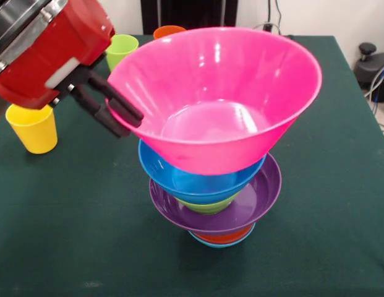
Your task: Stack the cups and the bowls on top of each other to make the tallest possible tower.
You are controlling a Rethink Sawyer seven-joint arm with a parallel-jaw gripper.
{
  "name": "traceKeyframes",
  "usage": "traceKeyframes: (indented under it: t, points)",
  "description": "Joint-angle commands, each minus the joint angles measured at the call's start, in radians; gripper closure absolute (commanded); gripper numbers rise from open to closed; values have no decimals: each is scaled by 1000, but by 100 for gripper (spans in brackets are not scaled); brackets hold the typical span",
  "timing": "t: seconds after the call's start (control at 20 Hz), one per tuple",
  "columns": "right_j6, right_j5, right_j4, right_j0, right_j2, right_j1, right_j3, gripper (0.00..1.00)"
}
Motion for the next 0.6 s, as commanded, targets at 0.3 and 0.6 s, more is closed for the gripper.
traceKeyframes:
  t: [0.3, 0.6]
  points:
    - [-383, 125, -73, 67, -79, 42, -169, 100]
    - [-352, 66, -47, 54, -97, 37, -105, 100]
